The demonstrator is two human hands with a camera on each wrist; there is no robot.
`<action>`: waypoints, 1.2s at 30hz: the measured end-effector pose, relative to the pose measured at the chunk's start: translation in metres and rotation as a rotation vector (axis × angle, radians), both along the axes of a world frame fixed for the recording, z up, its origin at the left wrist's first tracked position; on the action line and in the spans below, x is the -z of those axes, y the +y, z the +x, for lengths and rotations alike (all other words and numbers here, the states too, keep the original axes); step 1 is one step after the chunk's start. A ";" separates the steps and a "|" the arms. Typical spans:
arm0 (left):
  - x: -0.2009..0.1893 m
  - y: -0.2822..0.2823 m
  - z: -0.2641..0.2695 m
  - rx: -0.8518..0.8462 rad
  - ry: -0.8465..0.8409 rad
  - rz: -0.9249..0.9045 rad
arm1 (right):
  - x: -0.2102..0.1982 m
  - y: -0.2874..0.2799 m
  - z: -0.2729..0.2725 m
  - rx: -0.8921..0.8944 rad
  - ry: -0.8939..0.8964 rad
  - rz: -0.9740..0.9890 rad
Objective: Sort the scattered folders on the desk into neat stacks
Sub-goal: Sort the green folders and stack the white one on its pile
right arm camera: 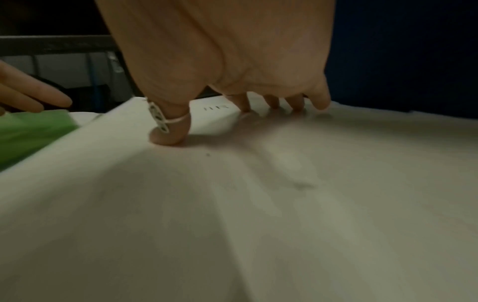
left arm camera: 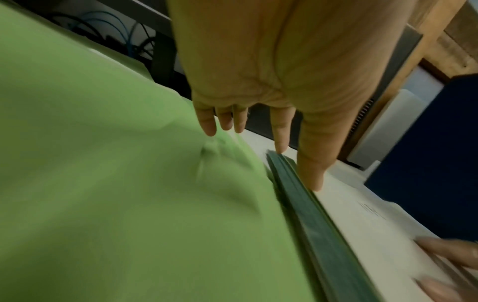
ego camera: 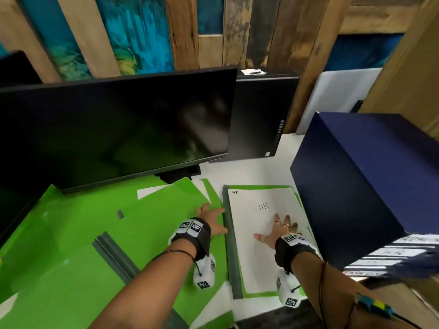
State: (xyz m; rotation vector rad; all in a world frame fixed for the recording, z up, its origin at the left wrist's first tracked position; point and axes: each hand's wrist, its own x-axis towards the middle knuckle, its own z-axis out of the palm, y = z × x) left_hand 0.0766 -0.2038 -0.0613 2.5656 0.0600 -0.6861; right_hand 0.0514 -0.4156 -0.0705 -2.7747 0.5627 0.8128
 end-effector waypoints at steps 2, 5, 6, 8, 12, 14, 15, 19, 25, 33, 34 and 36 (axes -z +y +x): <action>-0.012 0.026 -0.002 -0.082 -0.045 0.033 | -0.006 0.009 0.004 -0.044 -0.071 -0.055; -0.028 0.084 -0.011 -0.209 -0.075 0.171 | -0.014 0.043 0.012 -0.185 -0.190 0.026; -0.032 0.104 -0.017 -0.246 -0.081 0.222 | -0.014 0.058 0.014 -0.248 -0.217 0.099; -0.038 0.144 -0.033 -0.323 -0.104 0.307 | -0.013 0.088 0.017 -0.422 -0.245 0.242; -0.039 0.216 -0.078 -0.465 -0.081 0.381 | -0.012 0.136 0.014 -0.616 -0.190 0.317; -0.036 0.240 -0.100 -0.494 -0.016 0.398 | -0.008 0.147 0.012 -0.597 -0.146 0.262; -0.035 0.248 -0.111 -0.512 0.001 0.406 | -0.006 0.150 0.011 -0.573 -0.112 0.235; -0.032 0.253 -0.137 -0.633 -0.036 0.387 | -0.001 0.159 0.011 -0.499 -0.032 0.220; -0.037 0.251 -0.129 -0.774 -0.151 0.183 | -0.011 0.165 0.015 -0.428 -0.018 0.242; -0.072 0.235 -0.110 -0.714 -0.474 0.051 | -0.007 0.171 0.004 -0.349 -0.015 0.343; -0.082 0.229 -0.106 -0.672 -0.527 -0.055 | -0.010 0.172 0.003 -0.323 -0.018 0.374; -0.107 0.217 -0.098 -0.563 -0.631 -0.241 | -0.023 0.176 0.002 -0.244 -0.021 0.479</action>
